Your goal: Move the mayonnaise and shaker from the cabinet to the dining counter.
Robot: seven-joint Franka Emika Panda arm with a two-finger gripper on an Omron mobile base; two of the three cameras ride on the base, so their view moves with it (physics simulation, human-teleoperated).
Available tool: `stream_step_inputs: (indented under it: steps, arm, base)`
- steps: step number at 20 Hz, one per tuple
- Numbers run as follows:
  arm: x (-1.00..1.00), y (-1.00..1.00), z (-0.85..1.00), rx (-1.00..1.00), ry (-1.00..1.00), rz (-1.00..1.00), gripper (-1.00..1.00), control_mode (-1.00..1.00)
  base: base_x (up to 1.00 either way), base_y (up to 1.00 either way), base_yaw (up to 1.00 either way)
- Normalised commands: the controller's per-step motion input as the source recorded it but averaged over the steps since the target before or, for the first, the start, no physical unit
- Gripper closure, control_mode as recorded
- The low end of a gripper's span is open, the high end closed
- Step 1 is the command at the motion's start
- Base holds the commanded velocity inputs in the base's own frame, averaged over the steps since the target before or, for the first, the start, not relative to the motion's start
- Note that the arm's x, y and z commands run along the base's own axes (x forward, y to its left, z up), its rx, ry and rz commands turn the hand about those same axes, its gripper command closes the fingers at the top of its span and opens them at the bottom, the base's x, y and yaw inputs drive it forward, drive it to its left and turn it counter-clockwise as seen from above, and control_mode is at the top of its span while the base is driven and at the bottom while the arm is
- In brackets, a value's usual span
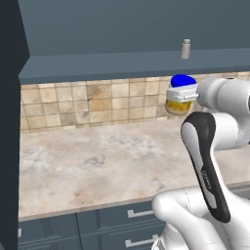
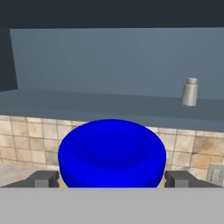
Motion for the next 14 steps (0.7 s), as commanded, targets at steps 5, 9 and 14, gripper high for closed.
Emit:
stream_step_inputs:
  steps: [5,9,14]
  arm:
    - [0.00,0.00,0.00,0.00,0.00,0.00,1.00,1.00]
    - [0.00,0.00,0.00,0.00,0.00,0.00,1.00,1.00]
    - [0.00,0.00,0.00,0.00,0.00,0.00,1.00,1.00]
  base:
    - [-0.36,0.00,0.00]
    - [-0.81,0.11,0.00]
    - [-0.77,0.50,0.00]
